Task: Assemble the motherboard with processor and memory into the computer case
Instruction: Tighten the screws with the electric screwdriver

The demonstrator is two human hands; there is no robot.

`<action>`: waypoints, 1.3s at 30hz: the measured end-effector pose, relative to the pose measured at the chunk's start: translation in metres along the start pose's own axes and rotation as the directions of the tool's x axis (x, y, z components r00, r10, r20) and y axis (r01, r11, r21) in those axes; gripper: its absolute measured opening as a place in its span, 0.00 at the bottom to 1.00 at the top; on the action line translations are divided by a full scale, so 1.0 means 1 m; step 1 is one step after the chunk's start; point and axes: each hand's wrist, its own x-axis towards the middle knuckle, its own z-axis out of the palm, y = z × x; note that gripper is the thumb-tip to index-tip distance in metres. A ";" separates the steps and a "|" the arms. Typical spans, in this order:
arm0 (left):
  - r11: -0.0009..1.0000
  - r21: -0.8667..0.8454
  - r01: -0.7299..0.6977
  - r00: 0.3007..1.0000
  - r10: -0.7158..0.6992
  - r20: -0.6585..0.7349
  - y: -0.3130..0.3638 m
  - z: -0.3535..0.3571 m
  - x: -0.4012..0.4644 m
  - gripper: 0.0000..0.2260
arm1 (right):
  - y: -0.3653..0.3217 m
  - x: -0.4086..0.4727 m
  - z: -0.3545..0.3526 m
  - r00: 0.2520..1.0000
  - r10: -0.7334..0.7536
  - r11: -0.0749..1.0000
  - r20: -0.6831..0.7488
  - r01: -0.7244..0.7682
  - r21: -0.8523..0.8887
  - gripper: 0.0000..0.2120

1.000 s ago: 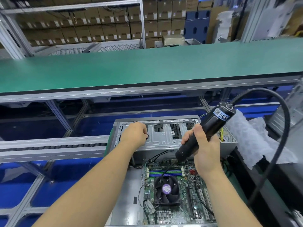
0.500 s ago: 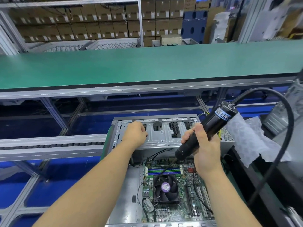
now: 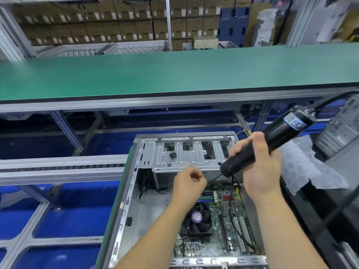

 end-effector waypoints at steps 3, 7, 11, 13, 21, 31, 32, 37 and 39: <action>0.976 -0.127 0.176 0.984 -0.169 0.064 -0.004 0.019 -0.005 0.07 | -0.014 0.007 -0.014 0.999 -0.035 0.999 -0.040 0.036 0.004 0.19; 0.989 -0.049 0.139 0.986 -0.133 0.099 0.001 0.034 0.003 0.11 | -0.027 0.013 -0.035 0.992 -0.052 0.997 -0.111 0.058 0.053 0.19; 0.991 -0.038 0.127 0.991 -0.125 0.052 0.005 0.051 0.005 0.09 | -0.034 0.018 -0.056 0.989 -0.046 0.996 -0.141 0.057 0.070 0.22; 0.988 -0.045 0.146 0.989 -0.144 0.040 0.002 0.059 0.006 0.07 | -0.036 0.021 -0.065 0.989 -0.031 0.998 -0.144 0.040 0.057 0.22; 0.990 0.071 0.125 0.988 -0.130 0.078 -0.014 0.069 0.001 0.05 | -0.030 0.024 -0.075 0.995 -0.028 0.996 -0.101 0.036 0.077 0.23; 0.982 0.187 -0.022 0.996 0.005 0.092 -0.024 0.064 -0.003 0.07 | -0.033 0.024 -0.066 0.995 -0.060 0.997 -0.079 0.064 0.049 0.16; 0.983 0.180 -0.027 0.995 0.010 0.096 -0.024 0.064 -0.004 0.06 | -0.033 0.024 -0.066 0.995 -0.060 0.997 -0.080 0.064 0.046 0.16; 0.978 0.201 -0.052 0.993 0.030 0.111 -0.025 0.063 -0.002 0.07 | -0.029 0.023 -0.064 0.994 -0.062 0.997 -0.085 0.065 0.041 0.11; 0.975 0.214 -0.060 0.992 0.036 0.118 -0.024 0.063 -0.002 0.06 | -0.028 0.022 -0.065 0.994 -0.055 0.996 -0.094 0.061 0.062 0.10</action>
